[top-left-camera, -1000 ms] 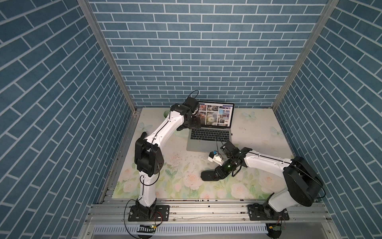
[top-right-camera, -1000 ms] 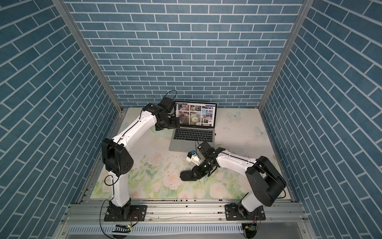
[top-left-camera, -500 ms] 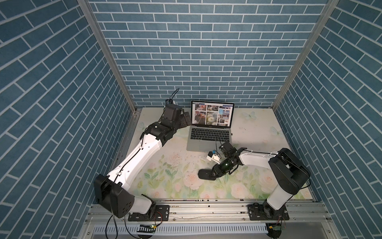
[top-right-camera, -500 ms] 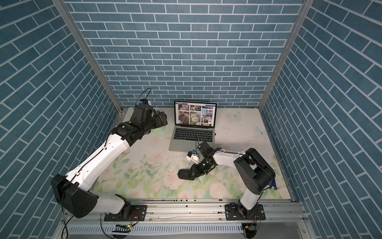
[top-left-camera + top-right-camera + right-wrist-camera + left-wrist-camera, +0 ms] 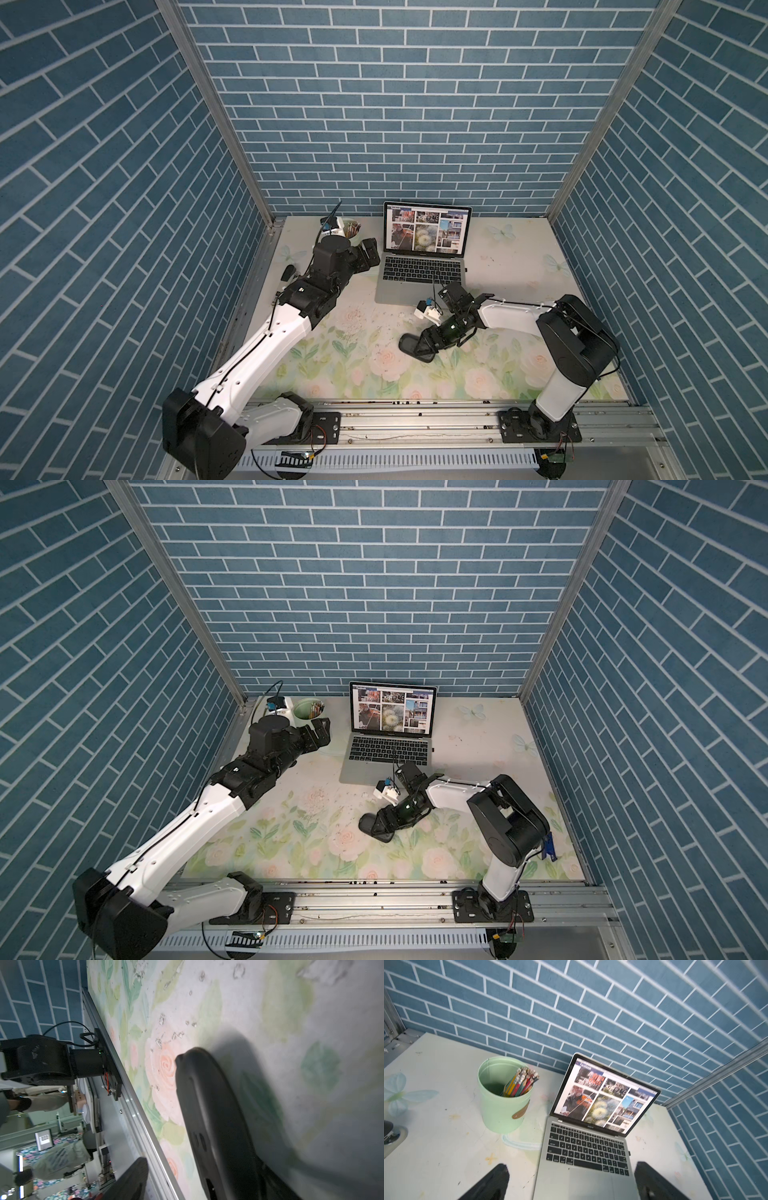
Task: Remove the wireless mouse receiver from the laptop
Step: Place the mouse at the center of the board, then take out the USB plug from the USB port.
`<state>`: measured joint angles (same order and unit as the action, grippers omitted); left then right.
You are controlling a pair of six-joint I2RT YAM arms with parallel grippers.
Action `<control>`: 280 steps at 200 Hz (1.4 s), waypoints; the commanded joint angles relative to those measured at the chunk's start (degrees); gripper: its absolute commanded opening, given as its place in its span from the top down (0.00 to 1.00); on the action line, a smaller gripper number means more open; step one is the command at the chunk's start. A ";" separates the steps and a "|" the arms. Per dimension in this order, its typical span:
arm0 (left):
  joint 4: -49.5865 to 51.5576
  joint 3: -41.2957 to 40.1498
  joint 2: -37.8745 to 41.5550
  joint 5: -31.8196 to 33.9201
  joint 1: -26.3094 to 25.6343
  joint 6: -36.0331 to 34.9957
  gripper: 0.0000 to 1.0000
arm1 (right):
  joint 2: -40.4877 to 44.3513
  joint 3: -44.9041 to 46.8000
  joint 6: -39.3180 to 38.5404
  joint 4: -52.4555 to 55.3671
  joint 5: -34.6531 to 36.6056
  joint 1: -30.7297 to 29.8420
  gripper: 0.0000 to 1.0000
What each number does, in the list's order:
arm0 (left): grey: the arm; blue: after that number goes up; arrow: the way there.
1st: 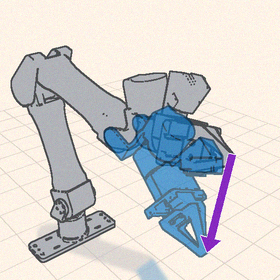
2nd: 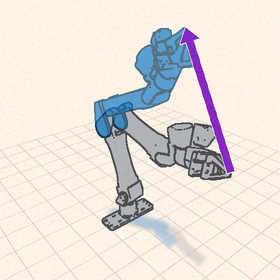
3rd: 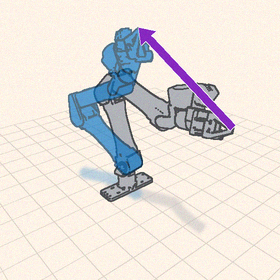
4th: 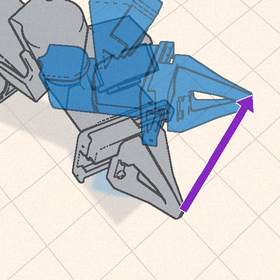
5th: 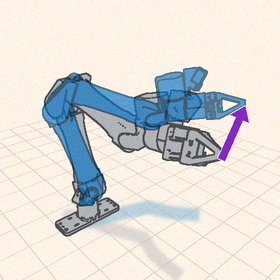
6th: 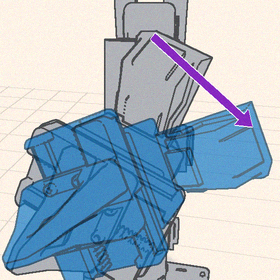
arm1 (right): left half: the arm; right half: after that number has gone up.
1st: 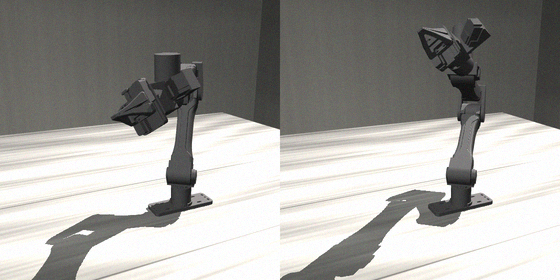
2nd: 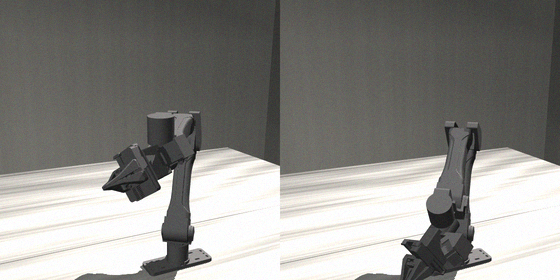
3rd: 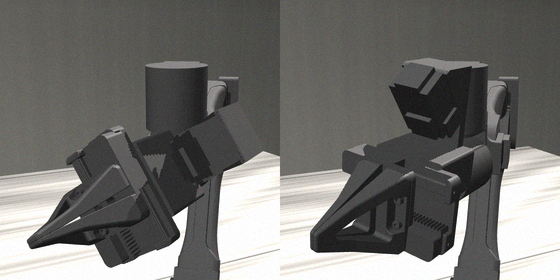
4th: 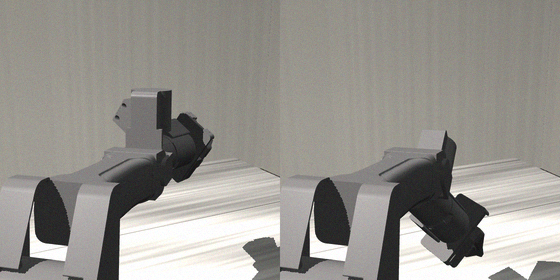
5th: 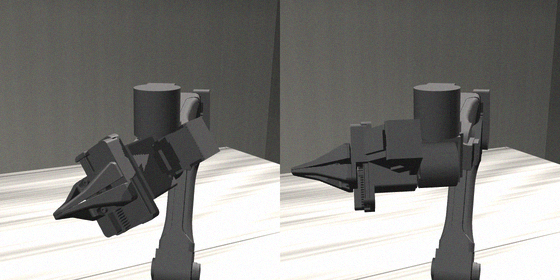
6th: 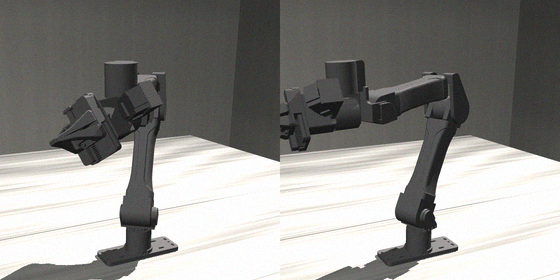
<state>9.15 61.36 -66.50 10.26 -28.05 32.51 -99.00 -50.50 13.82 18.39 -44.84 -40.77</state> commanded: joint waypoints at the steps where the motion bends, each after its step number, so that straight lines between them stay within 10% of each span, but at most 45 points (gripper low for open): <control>1: -3.09 1.20 0.06 -0.13 -0.15 -0.74 0.00 | -2.62 1.19 -1.07 4.28 14.01 0.74 0.07; 75: 2.73 6.33 -4.65 -3.55 -0.28 -2.96 0.00 | 5.38 -14.55 -0.02 17.21 52.67 3.50 0.00; 126: 6.59 9.27 -6.45 -8.38 -0.31 -6.43 0.00 | 5.29 -24.29 -13.41 13.30 64.11 11.45 0.10; 217: 29.09 13.89 -17.71 -10.42 -0.46 1.04 0.00 | 0.93 -23.02 -67.99 12.41 44.35 20.31 0.08; 280: 31.79 11.80 -23.64 -12.43 -0.46 5.92 0.00 | -18.54 -45.95 -79.20 29.52 43.61 24.80 0.12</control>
<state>37.89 74.96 -87.33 -0.56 -28.38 35.57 -111.74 -90.83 -57.43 38.94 0.51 -15.68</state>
